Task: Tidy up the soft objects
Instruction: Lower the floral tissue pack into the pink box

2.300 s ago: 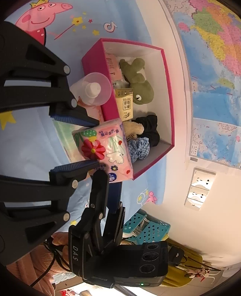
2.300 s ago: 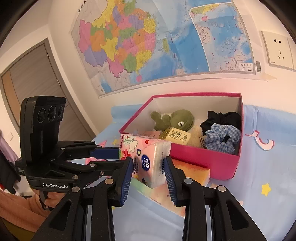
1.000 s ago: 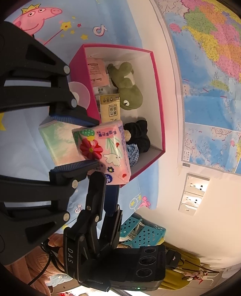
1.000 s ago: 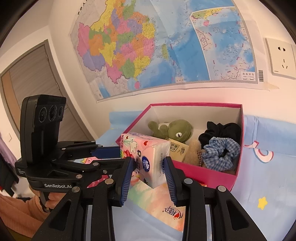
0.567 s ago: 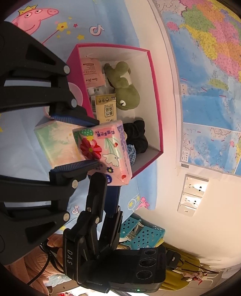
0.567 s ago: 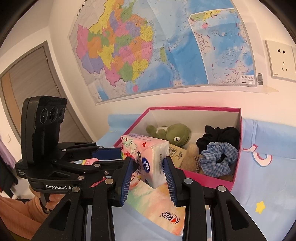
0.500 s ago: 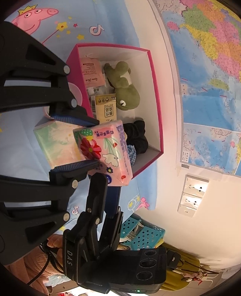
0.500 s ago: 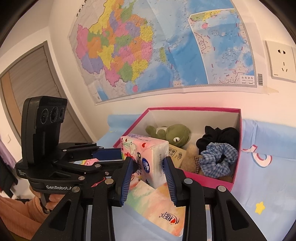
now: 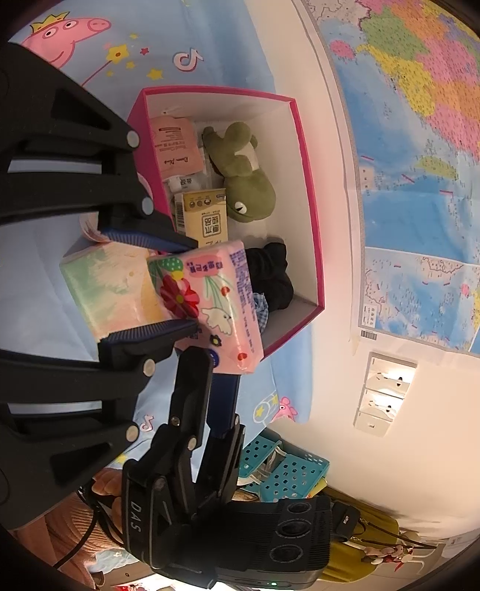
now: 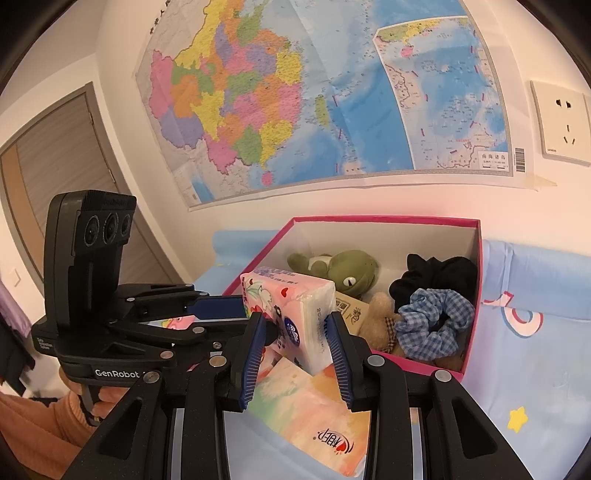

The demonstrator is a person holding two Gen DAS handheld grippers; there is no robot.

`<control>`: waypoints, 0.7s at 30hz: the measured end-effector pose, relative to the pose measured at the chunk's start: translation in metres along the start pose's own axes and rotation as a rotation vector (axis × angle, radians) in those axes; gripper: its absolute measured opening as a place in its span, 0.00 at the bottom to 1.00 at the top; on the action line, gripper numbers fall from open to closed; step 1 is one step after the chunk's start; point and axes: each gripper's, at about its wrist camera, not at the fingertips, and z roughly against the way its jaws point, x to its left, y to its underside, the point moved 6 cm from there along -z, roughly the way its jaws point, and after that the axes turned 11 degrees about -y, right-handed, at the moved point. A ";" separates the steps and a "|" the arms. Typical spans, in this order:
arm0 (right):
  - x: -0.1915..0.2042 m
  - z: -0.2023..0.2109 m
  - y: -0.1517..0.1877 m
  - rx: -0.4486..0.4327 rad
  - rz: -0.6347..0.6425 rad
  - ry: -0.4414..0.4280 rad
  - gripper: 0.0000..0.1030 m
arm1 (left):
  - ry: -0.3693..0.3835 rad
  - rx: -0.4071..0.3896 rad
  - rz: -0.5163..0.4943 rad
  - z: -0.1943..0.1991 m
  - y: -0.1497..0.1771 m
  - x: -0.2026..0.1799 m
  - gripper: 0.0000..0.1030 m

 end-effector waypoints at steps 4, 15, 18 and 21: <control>-0.001 -0.001 0.000 0.000 -0.004 0.000 0.34 | 0.000 0.002 0.000 -0.001 -0.001 0.000 0.37; -0.005 -0.005 -0.004 0.001 -0.015 -0.006 0.34 | -0.003 0.009 0.008 -0.006 -0.004 0.004 0.37; -0.007 -0.007 -0.004 0.003 -0.018 -0.008 0.34 | -0.005 0.013 0.008 -0.008 -0.004 0.005 0.37; -0.009 -0.009 -0.005 0.005 -0.022 -0.009 0.34 | -0.007 0.016 0.006 -0.010 -0.006 0.006 0.37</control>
